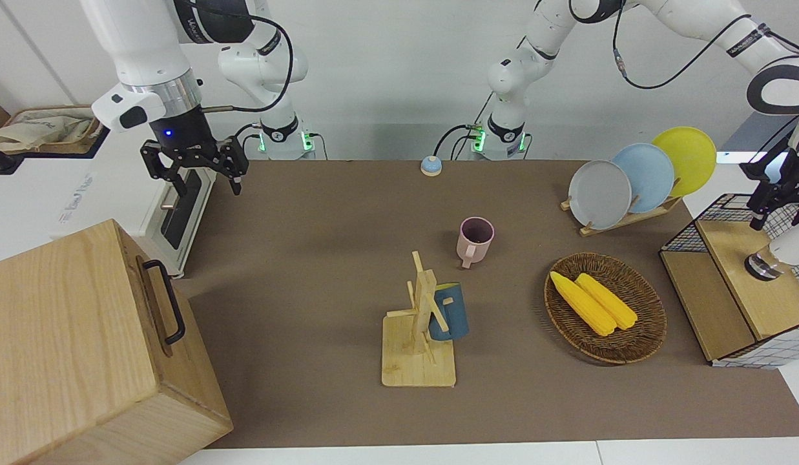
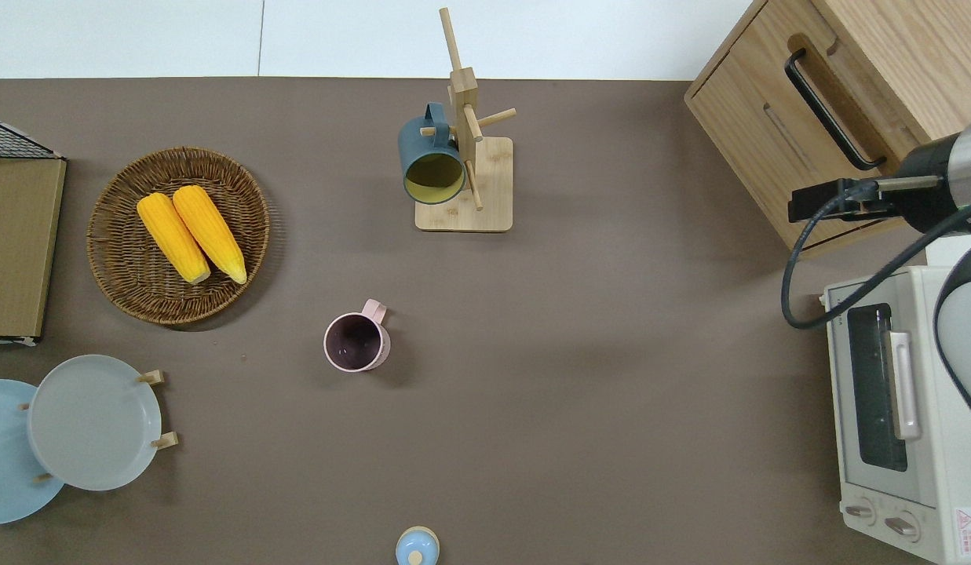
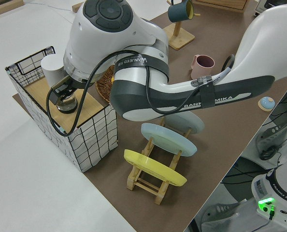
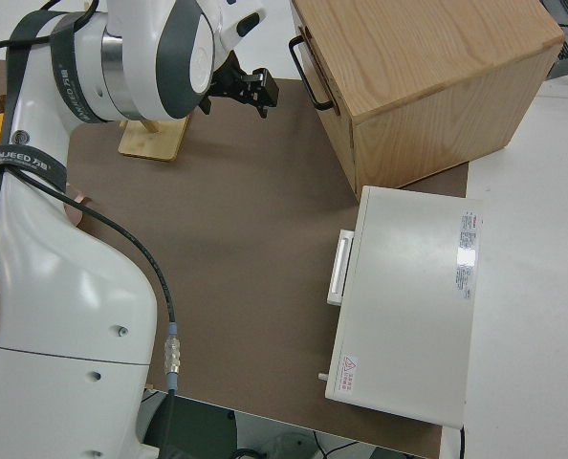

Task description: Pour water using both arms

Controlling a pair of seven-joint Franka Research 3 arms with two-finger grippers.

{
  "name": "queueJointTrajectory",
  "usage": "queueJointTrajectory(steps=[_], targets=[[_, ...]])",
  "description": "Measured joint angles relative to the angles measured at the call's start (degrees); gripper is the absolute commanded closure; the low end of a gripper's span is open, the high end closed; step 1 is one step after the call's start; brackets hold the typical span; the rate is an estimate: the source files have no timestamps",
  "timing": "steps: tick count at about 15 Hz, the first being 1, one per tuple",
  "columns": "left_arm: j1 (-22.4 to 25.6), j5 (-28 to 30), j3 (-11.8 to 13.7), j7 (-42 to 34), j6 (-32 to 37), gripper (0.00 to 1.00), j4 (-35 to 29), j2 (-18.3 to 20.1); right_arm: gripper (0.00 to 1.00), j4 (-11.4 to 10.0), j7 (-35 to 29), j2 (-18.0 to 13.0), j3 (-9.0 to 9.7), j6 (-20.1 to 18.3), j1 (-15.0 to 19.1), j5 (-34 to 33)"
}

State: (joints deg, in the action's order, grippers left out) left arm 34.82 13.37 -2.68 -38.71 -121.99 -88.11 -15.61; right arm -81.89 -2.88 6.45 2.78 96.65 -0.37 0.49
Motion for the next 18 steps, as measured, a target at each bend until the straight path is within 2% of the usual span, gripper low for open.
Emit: queueJointTrajectory(steps=[3, 8, 14, 18], targets=[[0.15, -2.36, 0.55, 1.40, 9.36, 0.00, 3.29, 1.71, 0.009, 0.00, 0.00, 0.00, 0.00, 0.00, 0.00, 0.00], [-0.09, -4.80, -0.46, 7.48, 18.74, 0.00, 4.15, 5.53, 0.009, 0.00, 0.00, 0.00, 0.00, 0.00, 0.00, 0.00], [-2.70, -9.91, -8.33, 21.67, 26.63, 0.00, 4.16, 7.96, 0.009, 0.00, 0.00, 0.00, 0.00, 0.00, 0.00, 0.00], [-3.06, -11.77, -13.94, 27.09, 29.63, 0.00, 4.16, 8.19, 0.009, 0.00, 0.00, 0.00, 0.00, 0.00, 0.00, 0.00]])
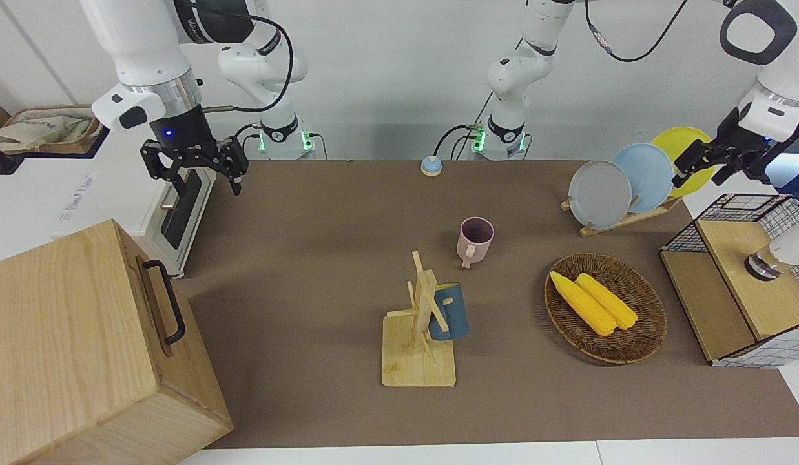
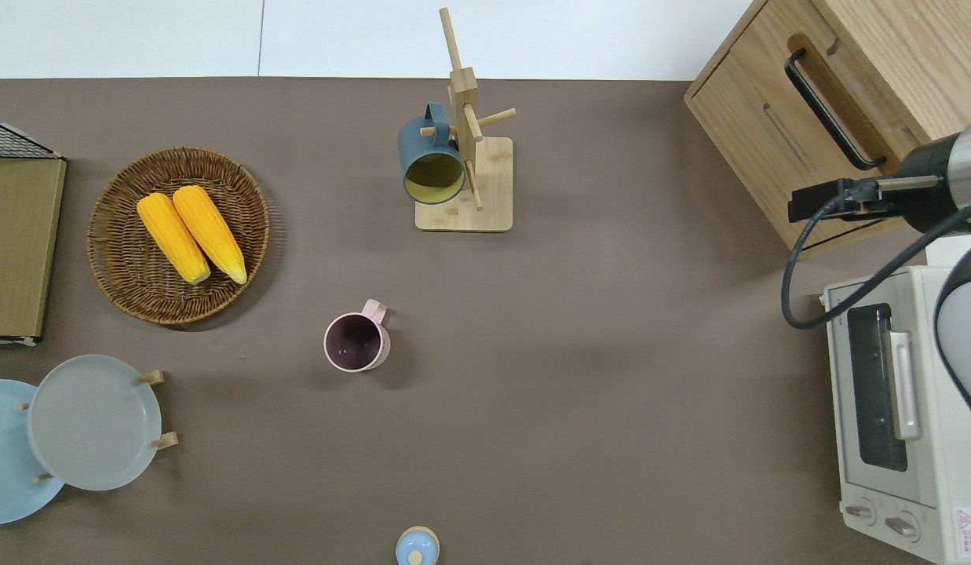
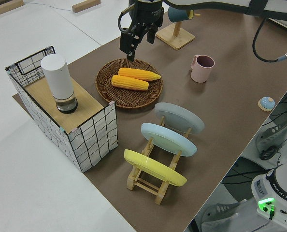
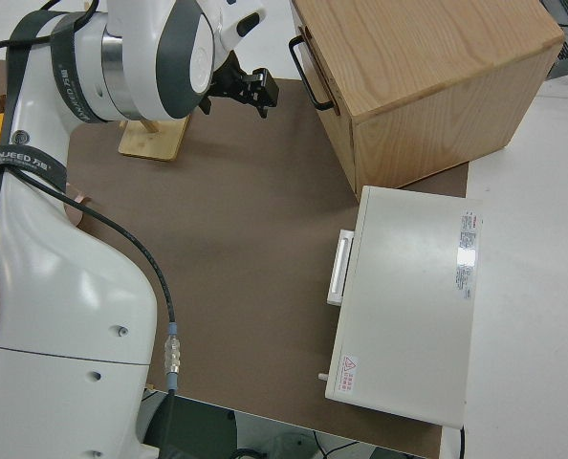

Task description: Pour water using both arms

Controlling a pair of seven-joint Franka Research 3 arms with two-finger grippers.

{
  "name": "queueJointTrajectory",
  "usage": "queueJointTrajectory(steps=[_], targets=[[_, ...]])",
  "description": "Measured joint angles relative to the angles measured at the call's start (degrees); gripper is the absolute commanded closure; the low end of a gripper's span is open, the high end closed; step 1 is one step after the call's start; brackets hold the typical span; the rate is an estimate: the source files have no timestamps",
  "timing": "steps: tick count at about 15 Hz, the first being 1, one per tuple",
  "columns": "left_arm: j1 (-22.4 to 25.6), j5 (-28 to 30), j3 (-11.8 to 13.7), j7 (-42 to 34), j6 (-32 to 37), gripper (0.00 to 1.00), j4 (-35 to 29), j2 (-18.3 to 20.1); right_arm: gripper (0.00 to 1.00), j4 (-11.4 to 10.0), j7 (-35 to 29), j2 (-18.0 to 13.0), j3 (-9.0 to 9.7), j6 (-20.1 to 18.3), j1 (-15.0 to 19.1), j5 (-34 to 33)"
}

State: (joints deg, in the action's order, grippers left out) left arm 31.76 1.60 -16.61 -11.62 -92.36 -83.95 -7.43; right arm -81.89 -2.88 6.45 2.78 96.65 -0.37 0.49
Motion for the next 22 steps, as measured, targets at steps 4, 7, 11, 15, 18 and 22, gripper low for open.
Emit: queueJointTrajectory(steps=[4, 7, 11, 15, 18, 22], targets=[[-0.11, -3.68, -6.45, 2.88, 1.41, 0.00, 0.00, 0.06, 0.009, 0.00, 0.00, 0.00, 0.00, 0.00, 0.00, 0.00], [-0.19, -5.37, -9.11, 3.59, 2.99, 0.00, 0.00, 0.11, 0.009, 0.00, 0.00, 0.00, 0.00, 0.00, 0.00, 0.00], [-4.02, -5.43, -8.10, 4.75, 4.35, 0.00, 0.00, 0.11, 0.009, 0.00, 0.00, 0.00, 0.00, 0.00, 0.00, 0.00], [-15.32, -5.43, 0.56, 8.28, 4.45, 0.00, 0.00, 0.11, 0.009, 0.00, 0.00, 0.00, 0.00, 0.00, 0.00, 0.00], [-20.42, -4.98, 5.65, 8.68, 4.47, 0.00, 0.00, 0.11, 0.009, 0.00, 0.00, 0.00, 0.00, 0.00, 0.00, 0.00], [-23.67, -1.93, 13.34, 8.33, 5.34, 0.00, 0.76, 0.16, 0.009, 0.00, 0.00, 0.00, 0.00, 0.00, 0.00, 0.00]])
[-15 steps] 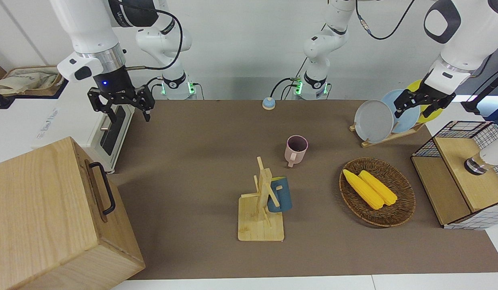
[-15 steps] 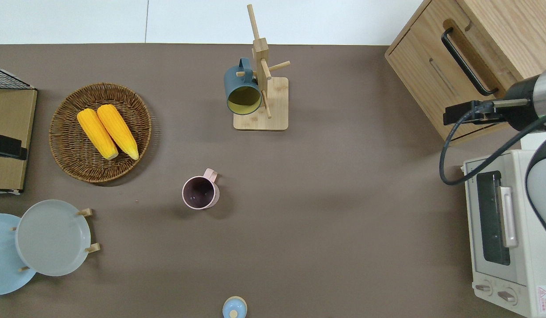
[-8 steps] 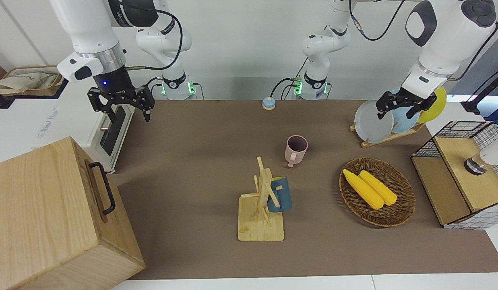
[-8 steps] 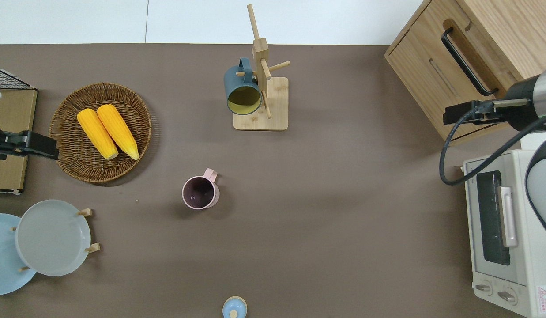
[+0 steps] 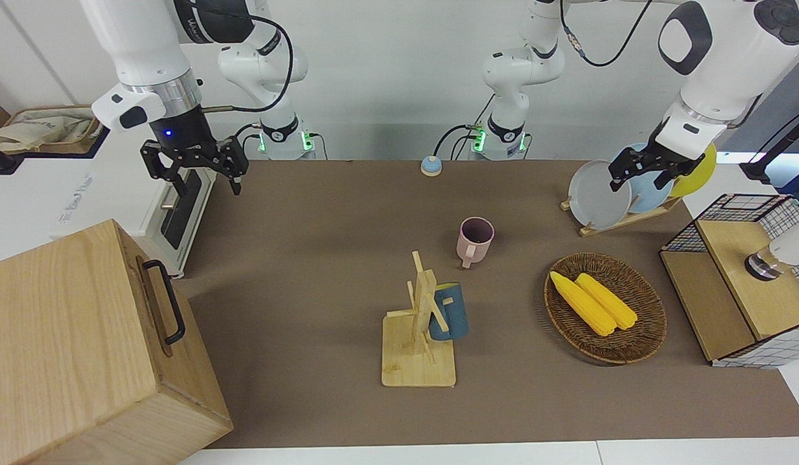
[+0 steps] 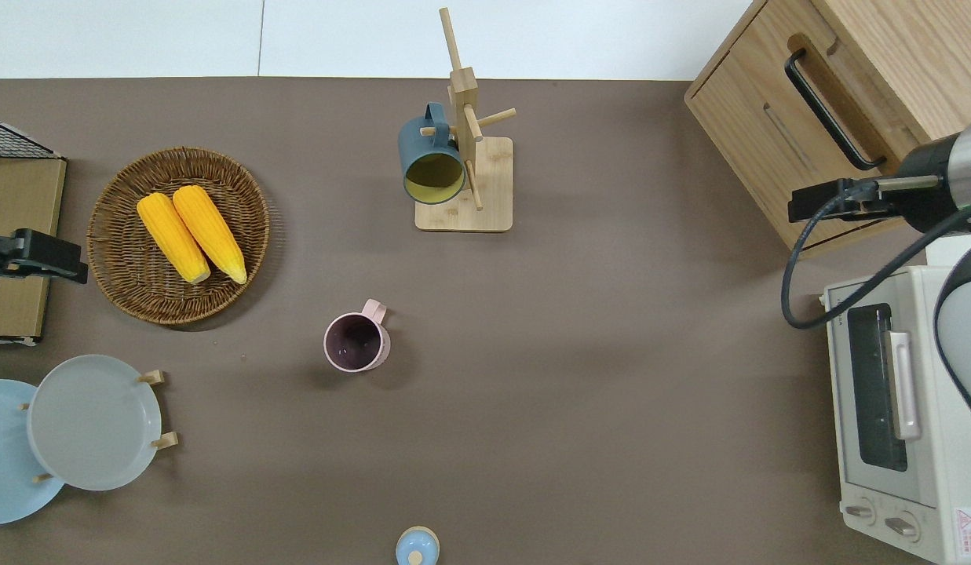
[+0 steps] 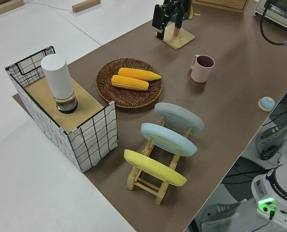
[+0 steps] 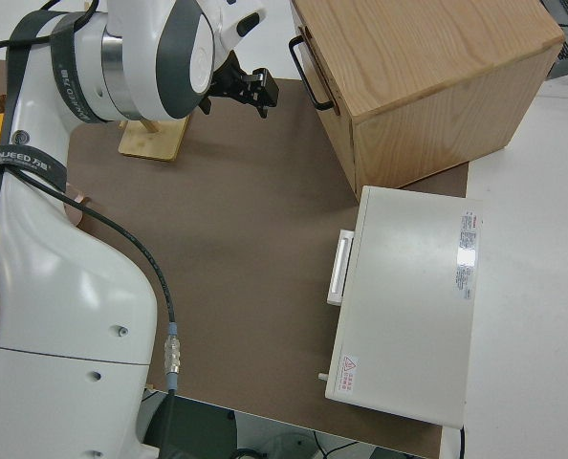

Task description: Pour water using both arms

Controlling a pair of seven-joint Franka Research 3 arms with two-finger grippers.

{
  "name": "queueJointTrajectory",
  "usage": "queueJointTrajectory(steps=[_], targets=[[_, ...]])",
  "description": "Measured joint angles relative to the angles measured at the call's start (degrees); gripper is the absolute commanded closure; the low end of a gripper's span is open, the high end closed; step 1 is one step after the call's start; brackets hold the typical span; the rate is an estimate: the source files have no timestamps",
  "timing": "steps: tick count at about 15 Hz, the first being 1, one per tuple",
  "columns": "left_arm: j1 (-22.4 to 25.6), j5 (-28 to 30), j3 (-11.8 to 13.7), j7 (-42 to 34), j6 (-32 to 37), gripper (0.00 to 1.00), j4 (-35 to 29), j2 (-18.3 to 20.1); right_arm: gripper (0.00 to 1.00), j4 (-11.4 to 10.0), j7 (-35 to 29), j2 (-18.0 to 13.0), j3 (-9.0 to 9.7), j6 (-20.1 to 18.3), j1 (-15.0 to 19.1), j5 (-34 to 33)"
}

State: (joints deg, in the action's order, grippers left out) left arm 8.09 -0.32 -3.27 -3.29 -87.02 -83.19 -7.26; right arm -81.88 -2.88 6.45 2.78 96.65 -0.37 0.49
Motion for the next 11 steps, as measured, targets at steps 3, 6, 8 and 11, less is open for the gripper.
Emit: queueJointTrajectory(steps=[3, 6, 8, 11], targets=[[-5.23, 0.84, 6.60, -0.99, 0.32, 0.00, 0.47, 0.26, 0.009, 0.00, 0.00, 0.00, 0.00, 0.00, 0.00, 0.00], [-8.03, 1.67, 9.27, -1.07, 0.35, 0.00, 0.56, 0.73, 0.009, 0.00, 0.00, 0.00, 0.00, 0.00, 0.00, 0.00], [-8.24, 2.85, 9.27, -1.07, 0.35, 0.00, 0.84, 1.11, 0.009, 0.00, 0.00, 0.00, 0.00, 0.00, 0.00, 0.00], [-8.41, 4.10, 9.25, -1.15, 0.35, 0.00, 1.11, 1.27, 0.009, 0.00, 0.00, 0.00, 0.00, 0.00, 0.00, 0.00]])
